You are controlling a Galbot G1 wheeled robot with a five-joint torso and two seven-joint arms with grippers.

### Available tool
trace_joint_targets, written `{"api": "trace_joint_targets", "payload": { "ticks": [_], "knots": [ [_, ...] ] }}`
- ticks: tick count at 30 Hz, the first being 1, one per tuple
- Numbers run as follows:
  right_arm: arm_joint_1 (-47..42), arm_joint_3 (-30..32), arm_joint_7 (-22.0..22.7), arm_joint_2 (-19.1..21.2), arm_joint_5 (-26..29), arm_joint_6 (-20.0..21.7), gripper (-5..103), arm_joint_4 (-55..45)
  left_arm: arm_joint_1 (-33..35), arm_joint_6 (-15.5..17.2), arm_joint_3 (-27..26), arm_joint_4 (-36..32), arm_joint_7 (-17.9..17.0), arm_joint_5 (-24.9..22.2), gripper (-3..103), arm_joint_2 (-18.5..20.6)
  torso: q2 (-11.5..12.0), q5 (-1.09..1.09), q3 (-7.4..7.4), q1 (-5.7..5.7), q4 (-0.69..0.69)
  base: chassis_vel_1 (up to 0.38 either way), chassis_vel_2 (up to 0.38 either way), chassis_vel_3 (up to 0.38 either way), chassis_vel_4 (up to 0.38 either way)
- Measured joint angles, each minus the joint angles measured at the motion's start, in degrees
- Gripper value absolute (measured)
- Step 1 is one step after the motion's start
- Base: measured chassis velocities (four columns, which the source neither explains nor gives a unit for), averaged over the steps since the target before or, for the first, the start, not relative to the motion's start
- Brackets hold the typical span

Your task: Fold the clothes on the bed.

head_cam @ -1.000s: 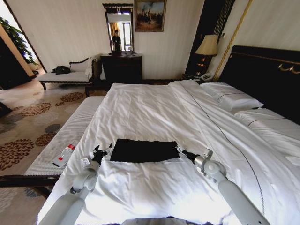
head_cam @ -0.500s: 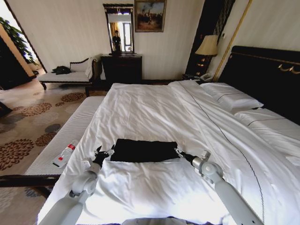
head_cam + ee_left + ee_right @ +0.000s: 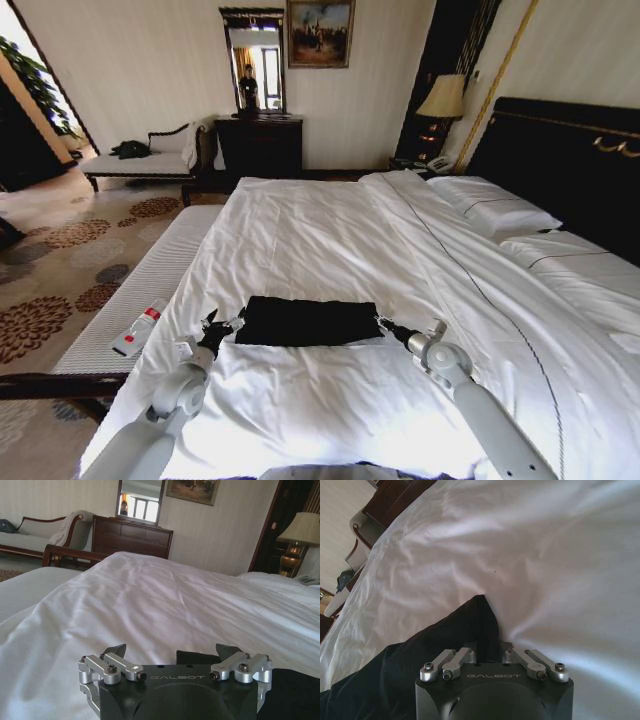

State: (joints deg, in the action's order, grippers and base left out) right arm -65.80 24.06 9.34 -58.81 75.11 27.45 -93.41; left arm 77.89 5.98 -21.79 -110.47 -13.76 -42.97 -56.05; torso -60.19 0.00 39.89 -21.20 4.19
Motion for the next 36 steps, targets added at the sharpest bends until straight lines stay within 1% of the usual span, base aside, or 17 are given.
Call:
{"api": "trace_joint_targets", "payload": {
  "ticks": [1,2,3,5,6,8,19,28,36],
  "knots": [
    [0.0,-0.1,0.0,-0.1,-0.2,0.0,20,0.0,0.0,0.0,0.0,0.0,0.0,0.0,100,0.0,0.0,0.00,0.00,0.00,0.00,0.000,0.000,0.000,0.000],
    [0.0,-0.1,0.0,-0.1,-0.4,0.0,20,0.0,0.0,0.0,0.0,0.0,0.0,0.0,100,0.0,0.0,0.00,0.00,0.00,0.00,0.000,0.000,0.000,0.000],
    [-0.1,-0.3,-0.2,-0.3,-1.0,-0.1,9,0.0,0.0,0.0,0.0,0.0,0.0,-0.1,100,0.0,0.0,0.00,0.00,0.00,0.00,0.000,0.000,0.000,0.000],
    [-0.1,-0.3,-0.3,-0.3,-1.1,-0.2,9,0.0,-0.1,0.0,0.0,0.0,0.0,-0.1,100,0.0,0.0,0.00,0.00,0.00,0.00,0.000,0.000,0.000,0.000],
    [-0.2,-0.3,-0.3,-0.4,-1.3,-0.4,4,0.0,-0.1,0.0,0.0,0.0,0.0,-0.1,100,0.0,0.0,0.00,0.00,0.00,0.00,0.000,0.000,0.000,0.000],
    [-0.2,-0.3,-0.4,-0.6,-1.5,-0.7,1,-0.1,-0.1,0.0,0.0,0.0,0.0,-0.1,100,0.0,0.0,0.00,0.00,0.00,0.00,0.000,0.000,0.000,0.000],
    [-1.1,0.9,-0.1,-0.8,-1.2,-1.9,1,-1.7,-0.2,0.0,0.0,0.3,0.0,-0.1,100,-0.4,0.0,0.00,0.00,0.00,0.00,0.000,0.000,0.000,0.000],
    [-4.4,3.7,1.0,-0.6,0.2,-2.9,1,-6.5,-0.6,0.1,-0.1,0.0,0.0,-0.8,100,-0.2,0.0,0.01,0.00,0.00,0.01,0.000,0.000,0.000,0.000],
    [-6.9,6.4,1.3,0.7,1.2,-3.1,1,-9.0,-0.5,0.1,-0.1,-0.3,-0.1,-0.8,100,-0.6,0.0,0.01,0.00,0.00,0.00,0.000,0.000,0.000,0.000]
  ]
}}
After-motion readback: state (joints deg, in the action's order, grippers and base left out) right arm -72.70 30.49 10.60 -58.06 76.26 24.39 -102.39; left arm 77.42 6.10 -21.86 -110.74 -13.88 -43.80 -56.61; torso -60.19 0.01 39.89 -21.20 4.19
